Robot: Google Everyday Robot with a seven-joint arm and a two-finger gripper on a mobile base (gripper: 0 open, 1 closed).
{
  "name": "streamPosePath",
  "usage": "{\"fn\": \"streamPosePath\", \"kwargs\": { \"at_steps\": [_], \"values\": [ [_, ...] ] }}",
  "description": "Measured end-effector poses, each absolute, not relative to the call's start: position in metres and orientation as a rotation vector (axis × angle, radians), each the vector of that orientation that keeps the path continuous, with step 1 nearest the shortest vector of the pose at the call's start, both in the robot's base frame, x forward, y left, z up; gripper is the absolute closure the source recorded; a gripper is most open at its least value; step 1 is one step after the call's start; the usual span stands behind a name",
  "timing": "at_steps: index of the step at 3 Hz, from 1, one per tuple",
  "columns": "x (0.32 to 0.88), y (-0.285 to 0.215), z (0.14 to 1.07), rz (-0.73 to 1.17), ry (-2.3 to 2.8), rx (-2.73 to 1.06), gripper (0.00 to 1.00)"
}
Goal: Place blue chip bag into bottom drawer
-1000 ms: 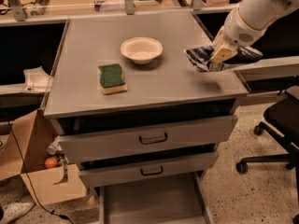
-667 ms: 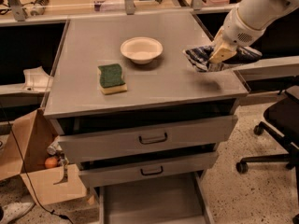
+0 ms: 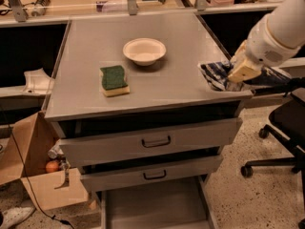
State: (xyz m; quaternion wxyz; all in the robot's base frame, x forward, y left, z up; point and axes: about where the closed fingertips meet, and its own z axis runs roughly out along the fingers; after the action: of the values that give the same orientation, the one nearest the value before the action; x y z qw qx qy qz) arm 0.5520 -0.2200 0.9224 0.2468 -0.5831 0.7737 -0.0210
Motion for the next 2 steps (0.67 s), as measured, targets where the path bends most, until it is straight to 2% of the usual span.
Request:
{"fn": "streamPosePath", "kwargs": {
  "at_steps": [1,2],
  "values": [
    [0.489,-0.222,0.924,-0.023,2.157,-1.560,1.00],
    [0.493,-0.223,0.913,-0.012,2.170,-1.564,1.00]
  ]
}}
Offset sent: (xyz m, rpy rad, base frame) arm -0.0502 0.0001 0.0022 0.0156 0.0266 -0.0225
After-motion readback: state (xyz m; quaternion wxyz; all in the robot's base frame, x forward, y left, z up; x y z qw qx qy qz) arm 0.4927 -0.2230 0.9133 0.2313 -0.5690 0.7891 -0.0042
